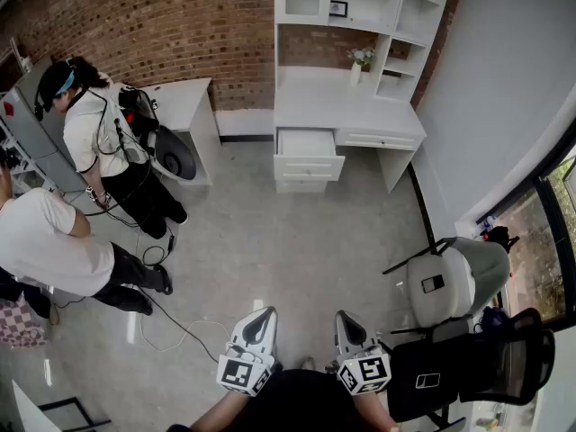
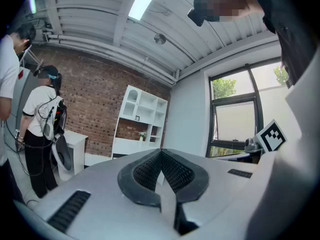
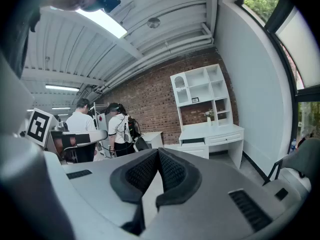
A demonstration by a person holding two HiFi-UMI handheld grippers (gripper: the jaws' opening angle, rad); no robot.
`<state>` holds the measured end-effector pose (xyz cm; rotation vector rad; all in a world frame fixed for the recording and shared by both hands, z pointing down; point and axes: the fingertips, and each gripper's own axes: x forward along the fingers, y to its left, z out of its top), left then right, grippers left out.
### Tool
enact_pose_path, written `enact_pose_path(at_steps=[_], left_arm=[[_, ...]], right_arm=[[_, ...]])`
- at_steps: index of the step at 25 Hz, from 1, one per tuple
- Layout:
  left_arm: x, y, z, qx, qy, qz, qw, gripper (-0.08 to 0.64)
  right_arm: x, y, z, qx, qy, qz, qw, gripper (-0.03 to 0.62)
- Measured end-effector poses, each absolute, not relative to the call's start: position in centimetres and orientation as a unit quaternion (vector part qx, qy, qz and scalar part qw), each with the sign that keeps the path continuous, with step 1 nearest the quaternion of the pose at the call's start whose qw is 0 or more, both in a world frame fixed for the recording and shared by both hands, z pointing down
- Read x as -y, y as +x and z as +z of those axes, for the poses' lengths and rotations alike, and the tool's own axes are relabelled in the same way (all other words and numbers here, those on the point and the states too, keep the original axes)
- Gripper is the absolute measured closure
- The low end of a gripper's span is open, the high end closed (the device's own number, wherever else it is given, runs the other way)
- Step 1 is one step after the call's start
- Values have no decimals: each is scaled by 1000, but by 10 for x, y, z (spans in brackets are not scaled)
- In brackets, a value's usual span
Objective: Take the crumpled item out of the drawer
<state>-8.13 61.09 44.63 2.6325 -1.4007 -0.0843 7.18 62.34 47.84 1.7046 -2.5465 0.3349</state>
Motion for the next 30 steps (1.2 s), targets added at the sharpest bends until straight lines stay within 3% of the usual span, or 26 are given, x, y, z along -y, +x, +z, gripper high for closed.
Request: enact_pose_path(at_steps=[30], left_arm=[[-557,-149,459,420,902,-21,102,535]], right_arm=[[-573,-8,462,803,584,120,5,580]])
